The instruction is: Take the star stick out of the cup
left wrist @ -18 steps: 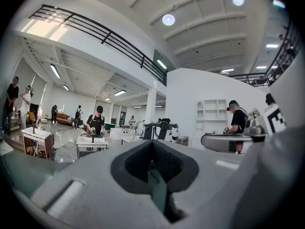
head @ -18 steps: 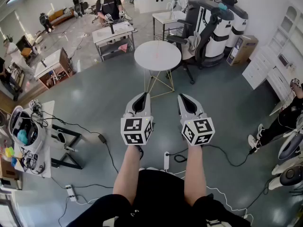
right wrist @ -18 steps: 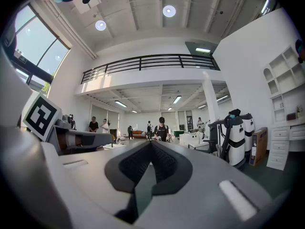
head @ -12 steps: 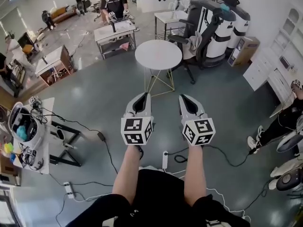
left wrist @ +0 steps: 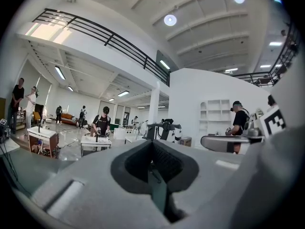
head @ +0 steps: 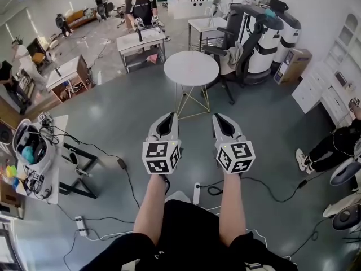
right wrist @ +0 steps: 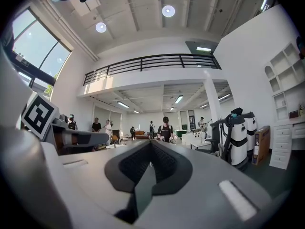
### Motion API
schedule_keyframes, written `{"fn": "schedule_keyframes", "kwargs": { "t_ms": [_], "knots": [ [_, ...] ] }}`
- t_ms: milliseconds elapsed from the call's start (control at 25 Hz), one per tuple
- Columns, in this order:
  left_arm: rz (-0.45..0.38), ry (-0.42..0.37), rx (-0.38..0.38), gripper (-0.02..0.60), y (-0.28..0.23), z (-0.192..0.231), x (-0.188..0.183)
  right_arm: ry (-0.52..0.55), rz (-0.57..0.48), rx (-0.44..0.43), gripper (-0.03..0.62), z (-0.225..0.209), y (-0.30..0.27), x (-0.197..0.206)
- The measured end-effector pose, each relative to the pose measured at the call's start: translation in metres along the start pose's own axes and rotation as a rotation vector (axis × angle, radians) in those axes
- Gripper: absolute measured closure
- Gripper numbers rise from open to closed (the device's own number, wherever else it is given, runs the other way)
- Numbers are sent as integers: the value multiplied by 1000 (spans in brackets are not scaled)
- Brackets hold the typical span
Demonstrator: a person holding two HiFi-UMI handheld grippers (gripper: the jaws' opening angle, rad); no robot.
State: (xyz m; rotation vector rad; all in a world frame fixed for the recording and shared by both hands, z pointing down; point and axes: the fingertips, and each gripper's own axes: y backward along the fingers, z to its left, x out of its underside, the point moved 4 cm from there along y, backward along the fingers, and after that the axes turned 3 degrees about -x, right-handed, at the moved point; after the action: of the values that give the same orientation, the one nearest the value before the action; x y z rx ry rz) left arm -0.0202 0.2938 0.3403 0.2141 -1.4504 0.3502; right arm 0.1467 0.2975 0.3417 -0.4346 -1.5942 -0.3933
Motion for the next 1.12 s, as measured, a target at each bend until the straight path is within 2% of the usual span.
{"fn": "schedule_keyframes", "kwargs": {
  "t_ms": [360, 640, 880, 1120],
  "knots": [
    [-39, -11, 11, 578, -3, -2, -14, 22, -40, 4, 589, -6, -1, -16],
    [-107, -5, 28, 578, -24, 9, -33, 72, -89, 8, 589, -17, -19, -39],
    [-172, 5, 16, 580, -65, 45, -49, 100, -115, 7, 589, -39, -69, -48],
    [-143, 55, 12, 578, -129, 85, -35, 61, -101, -3, 589, -63, -130, -22]
  ]
}}
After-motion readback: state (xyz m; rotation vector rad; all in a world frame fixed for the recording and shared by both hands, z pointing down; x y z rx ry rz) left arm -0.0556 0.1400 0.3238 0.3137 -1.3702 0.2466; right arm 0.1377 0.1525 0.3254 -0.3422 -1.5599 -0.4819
